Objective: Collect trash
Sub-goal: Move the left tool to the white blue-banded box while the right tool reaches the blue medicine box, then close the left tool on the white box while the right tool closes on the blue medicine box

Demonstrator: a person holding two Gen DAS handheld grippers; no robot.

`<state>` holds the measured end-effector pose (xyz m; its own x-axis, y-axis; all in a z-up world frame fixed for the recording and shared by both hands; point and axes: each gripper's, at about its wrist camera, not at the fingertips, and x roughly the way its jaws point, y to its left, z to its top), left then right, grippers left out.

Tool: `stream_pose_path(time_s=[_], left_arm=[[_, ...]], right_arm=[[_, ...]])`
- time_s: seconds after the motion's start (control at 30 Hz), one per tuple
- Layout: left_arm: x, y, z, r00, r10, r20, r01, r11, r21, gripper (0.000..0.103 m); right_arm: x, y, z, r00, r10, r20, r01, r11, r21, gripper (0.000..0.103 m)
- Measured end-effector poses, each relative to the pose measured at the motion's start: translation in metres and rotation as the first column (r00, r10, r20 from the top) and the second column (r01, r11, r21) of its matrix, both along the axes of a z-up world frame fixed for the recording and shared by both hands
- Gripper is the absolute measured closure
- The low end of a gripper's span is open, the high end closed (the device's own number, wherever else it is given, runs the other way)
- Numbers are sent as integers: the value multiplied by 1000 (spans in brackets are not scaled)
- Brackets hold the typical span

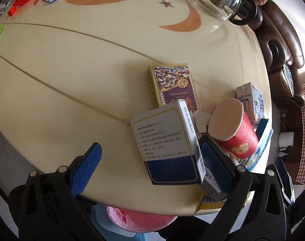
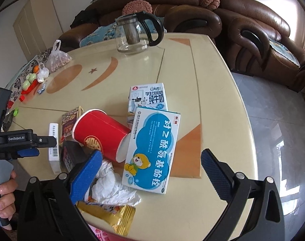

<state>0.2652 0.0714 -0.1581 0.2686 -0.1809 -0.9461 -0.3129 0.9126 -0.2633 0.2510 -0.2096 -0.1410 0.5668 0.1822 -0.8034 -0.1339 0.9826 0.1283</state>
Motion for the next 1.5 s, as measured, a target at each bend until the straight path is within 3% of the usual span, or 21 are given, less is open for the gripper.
stream_pose_path(time_s=[0.47, 0.73, 0.83, 0.93, 1.13, 1.37, 1.5], left_arm=[[13, 1, -22, 999, 31, -41, -34, 996, -79, 5], [5, 4, -21, 999, 46, -17, -48, 992, -117, 5], [1, 4, -21, 999, 43, -6, -43, 992, -121, 6], [-2, 4, -20, 999, 48, 1, -47, 991, -124, 9], [-5, 7, -20, 998, 62, 1, -61, 988, -145, 10], [-11, 7, -17, 998, 59, 14, -57, 991, -123, 12], [-13, 7, -16, 998, 63, 16, -60, 990, -129, 16]], right_arm=[[26, 4, -32, 998, 16, -56, -14, 999, 42, 6], [31, 0, -38, 998, 7, -63, 0, 993, 116, 7], [32, -1, -41, 998, 5, -70, 5, 989, 150, 9], [31, -4, -40, 998, 8, -58, 4, 981, 195, 20], [33, -9, -45, 996, 26, -80, -5, 967, 254, 21], [25, -5, -47, 996, 59, -64, -46, 983, 179, 21], [26, -4, -46, 996, 68, -65, -55, 980, 190, 30]])
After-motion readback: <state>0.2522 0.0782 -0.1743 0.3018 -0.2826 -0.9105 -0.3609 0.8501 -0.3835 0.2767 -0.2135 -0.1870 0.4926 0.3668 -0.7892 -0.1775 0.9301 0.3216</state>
